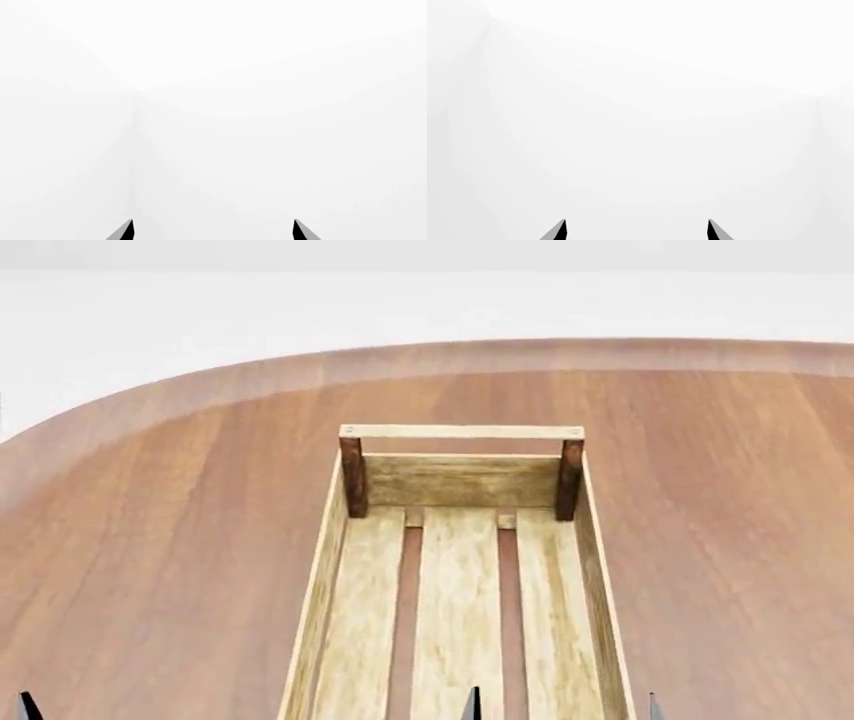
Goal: Pick up the cream cheese and put it in the tray.
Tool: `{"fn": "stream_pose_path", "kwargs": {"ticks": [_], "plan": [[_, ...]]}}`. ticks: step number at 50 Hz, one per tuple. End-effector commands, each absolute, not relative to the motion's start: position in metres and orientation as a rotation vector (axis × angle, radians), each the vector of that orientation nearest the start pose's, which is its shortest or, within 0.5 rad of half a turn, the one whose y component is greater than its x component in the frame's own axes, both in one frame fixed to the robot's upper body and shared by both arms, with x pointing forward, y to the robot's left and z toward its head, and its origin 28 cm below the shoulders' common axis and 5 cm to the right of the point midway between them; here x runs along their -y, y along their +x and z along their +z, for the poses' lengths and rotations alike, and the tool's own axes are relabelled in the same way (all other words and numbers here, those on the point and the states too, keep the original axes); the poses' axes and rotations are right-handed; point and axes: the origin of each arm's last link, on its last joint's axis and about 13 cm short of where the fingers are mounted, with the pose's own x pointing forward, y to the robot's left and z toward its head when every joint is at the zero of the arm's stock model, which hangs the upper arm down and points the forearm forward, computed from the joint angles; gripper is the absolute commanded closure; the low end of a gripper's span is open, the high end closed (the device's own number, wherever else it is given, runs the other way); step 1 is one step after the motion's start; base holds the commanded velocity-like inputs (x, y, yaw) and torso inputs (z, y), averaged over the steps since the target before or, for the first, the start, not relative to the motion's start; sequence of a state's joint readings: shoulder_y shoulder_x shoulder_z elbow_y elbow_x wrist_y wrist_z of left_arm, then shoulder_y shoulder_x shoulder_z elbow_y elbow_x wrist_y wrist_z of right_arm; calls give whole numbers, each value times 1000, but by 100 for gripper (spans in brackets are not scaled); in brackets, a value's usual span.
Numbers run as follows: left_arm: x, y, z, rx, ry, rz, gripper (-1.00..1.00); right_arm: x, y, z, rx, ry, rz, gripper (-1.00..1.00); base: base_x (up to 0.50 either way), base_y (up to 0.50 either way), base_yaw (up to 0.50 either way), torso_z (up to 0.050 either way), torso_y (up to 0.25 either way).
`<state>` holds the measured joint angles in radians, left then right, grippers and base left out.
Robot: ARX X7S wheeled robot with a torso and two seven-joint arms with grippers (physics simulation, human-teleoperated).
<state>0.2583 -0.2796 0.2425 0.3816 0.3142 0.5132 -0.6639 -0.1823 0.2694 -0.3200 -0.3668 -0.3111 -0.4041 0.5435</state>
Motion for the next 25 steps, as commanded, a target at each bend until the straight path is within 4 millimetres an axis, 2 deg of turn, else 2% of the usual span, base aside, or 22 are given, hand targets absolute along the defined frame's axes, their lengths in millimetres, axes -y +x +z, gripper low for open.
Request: {"fn": "stream_pose_path", "kwargs": {"ticks": [1,9,25], "plan": [[-198,144,75,731,182,206,-100,77,157,74,675,-220,-72,-100,219,176,0,0,0],[-198,144,75,731,181,204,-100,78,157,74,678,-200,-71,-100,192,125,0,0,0],[-198,144,75,733,182,206,-100,78,158,74,682,-194,-75,-100,19,0,0,0,0]]}}
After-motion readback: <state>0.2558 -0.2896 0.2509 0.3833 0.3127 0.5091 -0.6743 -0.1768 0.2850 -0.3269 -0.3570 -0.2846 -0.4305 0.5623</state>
